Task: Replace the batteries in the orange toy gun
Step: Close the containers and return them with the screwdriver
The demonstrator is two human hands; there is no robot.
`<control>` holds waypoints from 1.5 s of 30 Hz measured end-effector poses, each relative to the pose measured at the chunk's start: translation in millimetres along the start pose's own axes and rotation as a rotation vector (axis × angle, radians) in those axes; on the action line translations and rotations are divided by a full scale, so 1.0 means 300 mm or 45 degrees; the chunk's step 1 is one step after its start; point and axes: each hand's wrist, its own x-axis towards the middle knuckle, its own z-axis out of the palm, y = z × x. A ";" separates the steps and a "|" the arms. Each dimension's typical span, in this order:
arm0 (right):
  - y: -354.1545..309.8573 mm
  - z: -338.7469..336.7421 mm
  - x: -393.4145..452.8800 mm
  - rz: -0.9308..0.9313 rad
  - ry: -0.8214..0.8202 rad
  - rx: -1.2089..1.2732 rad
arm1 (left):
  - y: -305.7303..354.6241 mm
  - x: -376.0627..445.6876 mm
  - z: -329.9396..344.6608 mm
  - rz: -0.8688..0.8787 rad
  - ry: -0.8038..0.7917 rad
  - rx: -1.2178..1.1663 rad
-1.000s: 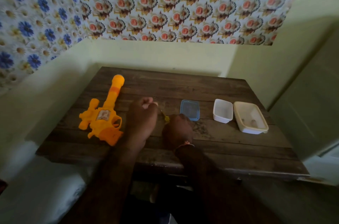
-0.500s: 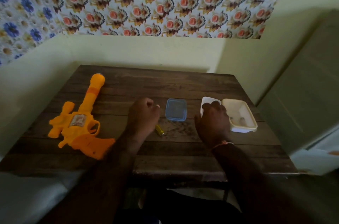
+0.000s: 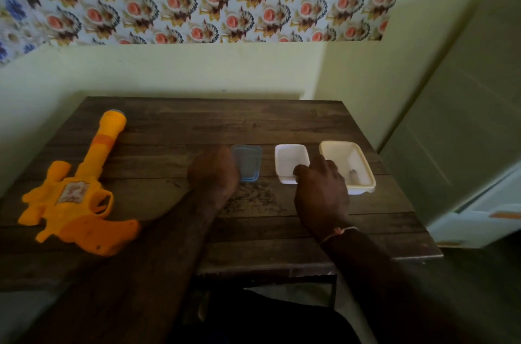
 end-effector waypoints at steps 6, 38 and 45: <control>-0.022 0.004 -0.069 0.024 -0.006 0.130 | 0.006 0.005 -0.012 0.001 -0.023 -0.017; -0.220 -0.058 -0.123 0.956 -0.172 1.924 | -0.199 -0.371 -0.148 0.045 0.467 -1.253; -0.302 -0.062 -0.192 0.850 -0.241 2.298 | -0.185 -0.459 -0.127 0.345 0.615 -0.816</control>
